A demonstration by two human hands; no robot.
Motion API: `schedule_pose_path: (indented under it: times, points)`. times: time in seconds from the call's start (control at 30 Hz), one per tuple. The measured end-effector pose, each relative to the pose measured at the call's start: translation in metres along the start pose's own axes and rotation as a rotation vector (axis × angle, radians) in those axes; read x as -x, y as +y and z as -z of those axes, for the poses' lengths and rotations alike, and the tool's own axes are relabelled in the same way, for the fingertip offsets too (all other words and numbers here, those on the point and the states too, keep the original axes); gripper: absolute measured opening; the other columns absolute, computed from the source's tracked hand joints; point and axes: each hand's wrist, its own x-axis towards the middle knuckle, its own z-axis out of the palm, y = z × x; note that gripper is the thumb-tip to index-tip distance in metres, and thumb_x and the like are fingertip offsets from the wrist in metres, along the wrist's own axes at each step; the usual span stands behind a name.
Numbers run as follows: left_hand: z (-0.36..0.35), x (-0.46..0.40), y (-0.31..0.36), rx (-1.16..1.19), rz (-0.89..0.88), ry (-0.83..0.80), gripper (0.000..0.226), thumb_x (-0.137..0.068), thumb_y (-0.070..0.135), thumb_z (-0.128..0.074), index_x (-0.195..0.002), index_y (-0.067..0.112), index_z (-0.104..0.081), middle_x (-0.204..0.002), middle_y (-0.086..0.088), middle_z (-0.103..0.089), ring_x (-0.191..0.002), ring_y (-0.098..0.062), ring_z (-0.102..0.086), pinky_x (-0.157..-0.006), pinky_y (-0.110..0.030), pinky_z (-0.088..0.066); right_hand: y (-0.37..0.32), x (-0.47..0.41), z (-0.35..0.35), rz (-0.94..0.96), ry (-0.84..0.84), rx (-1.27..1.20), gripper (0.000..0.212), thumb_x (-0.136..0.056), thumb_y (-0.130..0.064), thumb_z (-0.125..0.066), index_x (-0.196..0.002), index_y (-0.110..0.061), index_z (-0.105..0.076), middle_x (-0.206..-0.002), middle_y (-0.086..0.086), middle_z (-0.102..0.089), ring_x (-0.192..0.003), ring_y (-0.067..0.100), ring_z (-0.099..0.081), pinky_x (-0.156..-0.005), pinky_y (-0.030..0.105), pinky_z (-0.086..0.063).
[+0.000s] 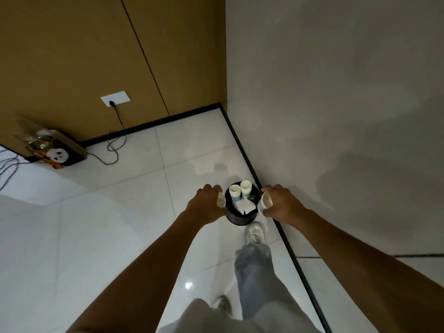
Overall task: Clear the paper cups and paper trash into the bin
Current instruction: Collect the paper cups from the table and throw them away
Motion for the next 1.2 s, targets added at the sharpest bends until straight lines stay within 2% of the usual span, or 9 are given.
schedule_pose_path:
  times: [0.17,0.27,0.5,0.67,0.87,1.2]
  points:
    - [0.007,-0.083,0.021,0.03,0.088,0.002,0.054,-0.081,0.034,-0.067,-0.128,0.017,-0.045,-0.122,-0.008,-0.046,-0.114,-0.027,-0.047,-0.09,-0.04,-0.048,0.019,-0.091,0.037,0.028,-0.047,0.023,0.067,-0.08,-0.018,-0.071,-0.139,-0.018,-0.039,-0.131,0.011,-0.043,-0.119,0.03,-0.043,-0.09,0.035,-0.044]
    - [0.013,-0.125,0.031,0.052,0.12,0.01,0.054,-0.083,0.032,-0.066,-0.13,0.016,-0.044,-0.124,-0.009,-0.046,-0.115,-0.026,-0.045,-0.091,-0.04,-0.048,0.025,-0.135,0.051,0.039,-0.086,0.066,0.064,-0.081,-0.018,-0.069,-0.138,-0.017,-0.039,-0.132,0.012,-0.042,-0.12,0.031,-0.042,-0.091,0.038,-0.045]
    - [0.004,-0.209,0.026,0.144,0.212,-0.016,0.056,-0.082,0.028,-0.069,-0.13,0.014,-0.044,-0.126,-0.012,-0.046,-0.115,-0.028,-0.046,-0.09,-0.039,-0.047,0.037,-0.22,0.048,0.054,-0.137,0.078,0.066,-0.082,-0.016,-0.068,-0.14,-0.017,-0.037,-0.138,0.011,-0.04,-0.123,0.032,-0.041,-0.093,0.041,-0.044]
    - [-0.027,-0.259,0.0,0.221,0.241,-0.029,0.057,-0.081,0.029,-0.07,-0.131,0.016,-0.044,-0.131,-0.008,-0.045,-0.119,-0.026,-0.043,-0.093,-0.041,-0.048,0.057,-0.276,0.016,0.038,-0.121,0.095,0.067,-0.083,-0.019,-0.07,-0.141,-0.013,-0.037,-0.138,0.014,-0.041,-0.123,0.032,-0.042,-0.094,0.039,-0.044]
    - [-0.087,-0.326,-0.045,0.265,0.216,0.001,0.066,-0.079,0.026,-0.075,-0.135,0.015,-0.043,-0.137,-0.006,-0.043,-0.121,-0.025,-0.043,-0.091,-0.034,-0.046,0.09,-0.351,-0.052,0.002,-0.139,0.073,0.066,-0.083,-0.019,-0.07,-0.141,-0.015,-0.037,-0.137,0.013,-0.042,-0.124,0.03,-0.041,-0.093,0.038,-0.046]
    - [-0.221,-0.449,-0.093,0.246,0.161,-0.14,0.066,-0.082,0.026,-0.071,-0.139,0.018,-0.038,-0.142,-0.005,-0.037,-0.13,-0.025,-0.036,-0.099,-0.035,-0.043,0.143,-0.454,-0.172,-0.048,-0.185,-0.02,0.069,-0.082,-0.021,-0.073,-0.141,-0.013,-0.039,-0.14,0.012,-0.043,-0.128,0.029,-0.043,-0.099,0.039,-0.046]
